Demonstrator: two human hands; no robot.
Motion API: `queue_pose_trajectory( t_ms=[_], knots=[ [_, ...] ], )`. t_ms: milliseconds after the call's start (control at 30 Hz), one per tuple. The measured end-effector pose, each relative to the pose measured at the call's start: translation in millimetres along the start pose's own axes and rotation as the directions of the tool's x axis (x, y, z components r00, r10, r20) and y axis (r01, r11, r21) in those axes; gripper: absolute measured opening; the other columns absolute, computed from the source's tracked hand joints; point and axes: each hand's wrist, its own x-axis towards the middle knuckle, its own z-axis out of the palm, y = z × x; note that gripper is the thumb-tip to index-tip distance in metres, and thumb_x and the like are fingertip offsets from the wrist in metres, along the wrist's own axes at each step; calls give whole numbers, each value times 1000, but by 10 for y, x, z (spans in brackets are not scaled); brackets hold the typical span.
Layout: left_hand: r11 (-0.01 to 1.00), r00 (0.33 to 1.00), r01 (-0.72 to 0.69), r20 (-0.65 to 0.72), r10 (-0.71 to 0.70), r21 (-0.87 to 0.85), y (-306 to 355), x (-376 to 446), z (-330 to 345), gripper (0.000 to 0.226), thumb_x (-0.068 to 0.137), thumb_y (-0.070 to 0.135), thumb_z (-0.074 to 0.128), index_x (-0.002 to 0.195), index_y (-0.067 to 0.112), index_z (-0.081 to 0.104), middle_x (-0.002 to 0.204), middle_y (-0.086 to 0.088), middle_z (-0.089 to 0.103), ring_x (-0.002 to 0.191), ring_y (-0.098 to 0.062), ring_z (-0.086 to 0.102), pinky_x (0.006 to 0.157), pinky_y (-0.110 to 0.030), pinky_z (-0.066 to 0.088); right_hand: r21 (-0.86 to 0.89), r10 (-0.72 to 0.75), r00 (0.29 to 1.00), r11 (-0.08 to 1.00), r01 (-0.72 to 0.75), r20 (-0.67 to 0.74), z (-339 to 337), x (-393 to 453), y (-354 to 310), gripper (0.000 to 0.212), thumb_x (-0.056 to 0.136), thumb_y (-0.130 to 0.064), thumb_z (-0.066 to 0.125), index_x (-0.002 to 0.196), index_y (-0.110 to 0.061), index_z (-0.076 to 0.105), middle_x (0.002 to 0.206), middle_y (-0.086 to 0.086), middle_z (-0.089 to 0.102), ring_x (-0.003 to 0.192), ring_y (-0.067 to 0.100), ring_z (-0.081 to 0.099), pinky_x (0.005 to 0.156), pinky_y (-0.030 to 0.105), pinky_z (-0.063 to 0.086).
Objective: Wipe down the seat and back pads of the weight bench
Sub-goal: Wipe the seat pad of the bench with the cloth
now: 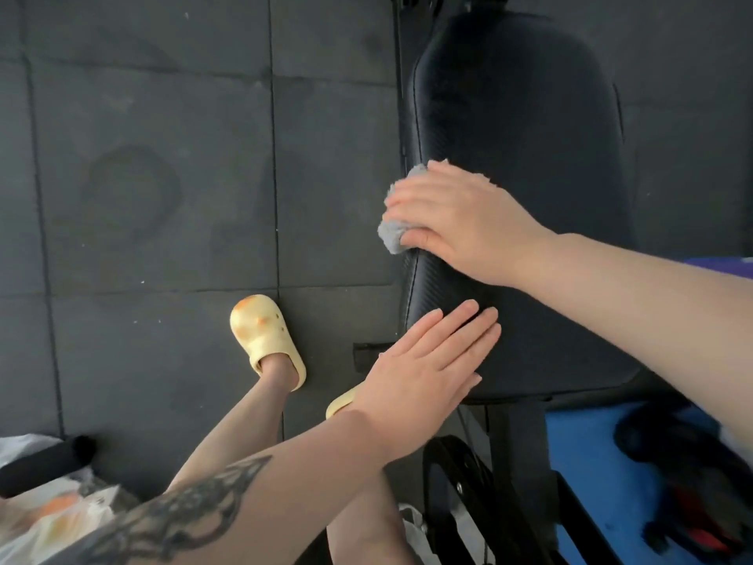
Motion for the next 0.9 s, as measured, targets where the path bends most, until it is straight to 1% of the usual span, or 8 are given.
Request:
queue_pose_trajectory(
  t_ms=[100,200,333,433,600,700,767,900],
  knots=[
    [999,999,-33,34,33,-5,-12,-10,-66,49,100,31,31,147,17,31,155,1,30,144,-16,20,120,-35,5,-148,-202,938,957,250,283,69,58,-188,40,97,-41,28,83,-22,60,87,-8,65,83,20,55,96,36,41],
    [999,999,-30,46,29,18,-29,-8,-102,50,99,29,32,147,17,30,155,1,28,145,-16,17,119,-36,3,-87,-237,835,943,320,497,-104,228,-198,30,97,-45,31,71,-32,40,72,-13,50,75,15,46,84,39,45],
    [999,998,-32,60,31,13,-30,-21,-104,51,98,30,33,148,18,29,156,3,26,146,-16,14,118,-38,7,-146,-162,915,962,229,369,-265,383,149,32,96,-43,33,78,-27,54,81,-9,60,83,16,54,107,39,34],
    [999,997,-37,62,36,8,-41,-17,-94,51,99,30,33,148,19,28,157,3,25,146,-15,15,117,-38,10,-121,-205,958,965,232,202,-100,243,30,29,92,-37,43,74,-21,59,74,-5,62,71,17,45,88,37,42],
    [999,996,-32,84,34,-18,-48,-30,-103,50,99,31,32,148,20,29,157,5,25,146,-14,15,117,-36,13,-35,-239,868,959,282,435,-251,335,88,30,95,-45,32,80,-28,52,83,-11,59,80,14,50,83,39,45],
    [999,996,-23,87,26,-38,-54,-20,-115,51,99,32,33,148,21,29,157,6,24,146,-13,14,117,-35,13,-75,-189,934,972,221,305,-278,467,263,33,93,-43,34,88,-24,61,87,-9,64,88,18,57,102,37,38],
    [998,997,-30,76,34,-58,-71,-23,-116,50,99,31,36,148,21,30,157,6,24,146,-12,14,118,-34,14,-122,-209,953,963,239,220,-136,387,168,28,91,-39,39,74,-25,55,77,-5,65,76,20,55,101,37,38],
    [991,998,22,60,-14,-135,-73,-59,-149,50,98,30,40,146,21,34,156,6,27,146,-11,15,118,-34,15,-77,-304,892,935,347,335,-115,255,61,41,92,-45,30,80,-22,61,80,-8,65,79,17,54,96,40,42]
  ],
)
